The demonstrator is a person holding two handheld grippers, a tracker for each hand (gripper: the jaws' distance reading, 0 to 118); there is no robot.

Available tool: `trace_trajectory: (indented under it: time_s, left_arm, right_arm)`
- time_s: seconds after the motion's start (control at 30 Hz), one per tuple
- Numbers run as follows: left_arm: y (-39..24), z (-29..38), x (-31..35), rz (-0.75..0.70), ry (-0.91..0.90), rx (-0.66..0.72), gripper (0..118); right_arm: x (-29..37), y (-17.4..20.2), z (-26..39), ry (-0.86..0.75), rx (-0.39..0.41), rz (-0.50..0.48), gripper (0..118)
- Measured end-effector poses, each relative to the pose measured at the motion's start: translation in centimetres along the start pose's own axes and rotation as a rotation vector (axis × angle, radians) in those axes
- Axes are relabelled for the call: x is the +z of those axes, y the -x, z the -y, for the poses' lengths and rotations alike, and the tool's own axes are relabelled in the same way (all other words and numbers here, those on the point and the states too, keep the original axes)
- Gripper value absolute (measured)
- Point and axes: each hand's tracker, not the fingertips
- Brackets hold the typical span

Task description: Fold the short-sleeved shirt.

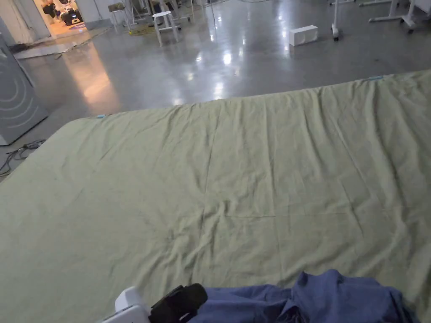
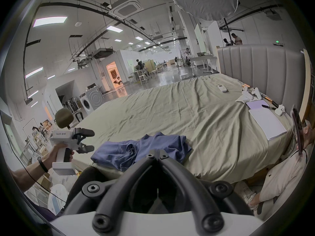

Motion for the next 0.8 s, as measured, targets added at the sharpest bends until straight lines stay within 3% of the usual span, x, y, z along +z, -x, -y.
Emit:
trace_trajectory:
  time_s: [0.13,0.23,0.27,0.3,0.33,0.47,0.63,0.7,0.8]
  left_arm:
    - [3.9,0.5,-2.3,0.056,0.076,0.133,109]
    - [4.3,1.5,-3.7,0.156,0.077,0.192,97]
    - [3.8,1.5,-3.8,0.193,0.086,0.210,82]
    - [3.5,1.6,-4.1,0.195,0.106,0.249,43]
    - [3.4,1.8,-4.7,0.161,0.102,0.257,14]
    - [3.4,2.1,-4.9,0.165,0.066,0.289,13]
    - [3.1,0.8,-0.5,0.175,-0.036,0.251,13]
    - [3.7,-0.6,1.5,0.126,-0.103,0.185,13]
    - [2.5,-2.4,4.5,0.007,-0.145,-0.019,13]
  right_arm:
    - [-0.3,0.3,0.0,0.012,-0.005,-0.004,0]
    - [0.0,0.6,0.0,0.013,0.000,-0.013,0]
    - [0.1,0.5,0.0,0.015,0.004,-0.010,0]
    - [0.1,0.5,0.0,0.017,0.006,-0.007,0]
    - [0.1,0.4,0.0,0.021,0.006,-0.002,0]
    - [0.4,0.4,-0.1,0.025,0.005,0.023,0]
    - [0.4,0.0,0.0,0.023,-0.031,0.008,0]
    - [0.0,0.0,0.1,0.034,-0.022,0.006,0]
    - [-0.4,0.2,0.3,0.044,0.016,-0.009,0]
